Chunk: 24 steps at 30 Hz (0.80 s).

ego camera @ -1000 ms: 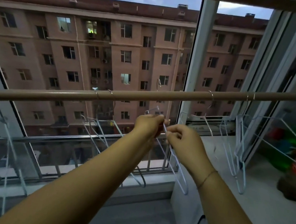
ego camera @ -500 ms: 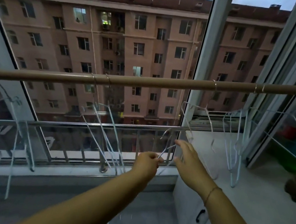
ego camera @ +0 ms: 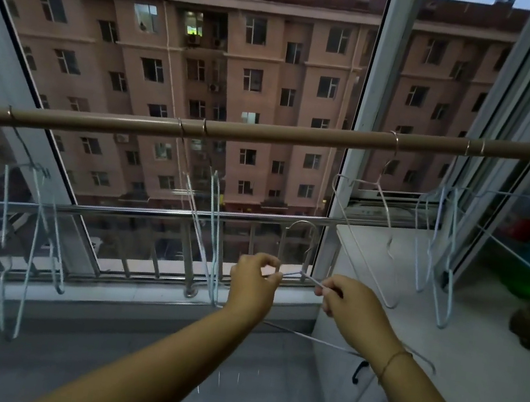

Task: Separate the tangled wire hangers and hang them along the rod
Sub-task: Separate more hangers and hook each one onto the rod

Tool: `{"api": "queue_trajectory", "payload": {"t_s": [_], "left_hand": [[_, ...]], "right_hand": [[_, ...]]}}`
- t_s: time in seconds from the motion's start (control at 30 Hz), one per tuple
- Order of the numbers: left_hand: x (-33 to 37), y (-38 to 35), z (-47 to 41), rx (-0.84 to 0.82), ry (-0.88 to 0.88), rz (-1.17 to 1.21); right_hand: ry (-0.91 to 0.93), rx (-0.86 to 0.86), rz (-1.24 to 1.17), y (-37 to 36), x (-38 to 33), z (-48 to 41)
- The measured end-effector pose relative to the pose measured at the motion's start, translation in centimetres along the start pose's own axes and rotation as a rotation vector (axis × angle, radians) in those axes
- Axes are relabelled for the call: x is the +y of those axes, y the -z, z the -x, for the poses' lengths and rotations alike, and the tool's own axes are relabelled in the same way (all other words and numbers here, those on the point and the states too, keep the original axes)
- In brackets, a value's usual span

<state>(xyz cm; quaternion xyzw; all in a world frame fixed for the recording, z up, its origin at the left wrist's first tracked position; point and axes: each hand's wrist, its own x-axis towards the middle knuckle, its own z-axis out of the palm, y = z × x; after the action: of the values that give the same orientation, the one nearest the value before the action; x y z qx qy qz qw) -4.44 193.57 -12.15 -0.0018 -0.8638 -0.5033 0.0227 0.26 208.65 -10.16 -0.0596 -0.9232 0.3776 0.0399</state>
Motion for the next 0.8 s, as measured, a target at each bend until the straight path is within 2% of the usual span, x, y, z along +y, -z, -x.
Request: {"api": "queue_trajectory", "payload": {"t_s": [0.07,0.1,0.17,0.23,0.3,0.4,0.53,0.8], "left_hand": [[0.3,0.1,0.3,0.041,0.047,0.109],[0.7,0.1,0.6,0.008,0.085,0.204],[1.7,0.1,1.5,-0.154,0.148,0.384],[2.7,0.3,2.3,-0.305,0.137,0.455],[3.9,0.7,2.8,-0.375,0.094,0.525],[5.7,1.8,2.6,-0.369,0.053,0.600],[7.7,3.7,1.8,-0.375,0.004,0.631],[10.9,6.5,-0.9,-0.299,0.010,0.662]], "right_hand": [[-0.019,0.029,-0.116,0.1,-0.1,1.0],[-0.023,0.044,-0.174,0.1,-0.3,1.5],[-0.012,0.069,-0.261,0.2,-1.0,2.3],[0.011,0.098,-0.299,0.2,-1.9,2.8],[0.026,0.128,-0.325,0.1,-2.9,3.1],[0.048,0.156,-0.386,0.2,-4.3,3.5],[0.065,0.079,-0.586,1.1,-5.8,4.2],[0.157,0.107,-0.693,1.9,-9.0,3.1]]}}
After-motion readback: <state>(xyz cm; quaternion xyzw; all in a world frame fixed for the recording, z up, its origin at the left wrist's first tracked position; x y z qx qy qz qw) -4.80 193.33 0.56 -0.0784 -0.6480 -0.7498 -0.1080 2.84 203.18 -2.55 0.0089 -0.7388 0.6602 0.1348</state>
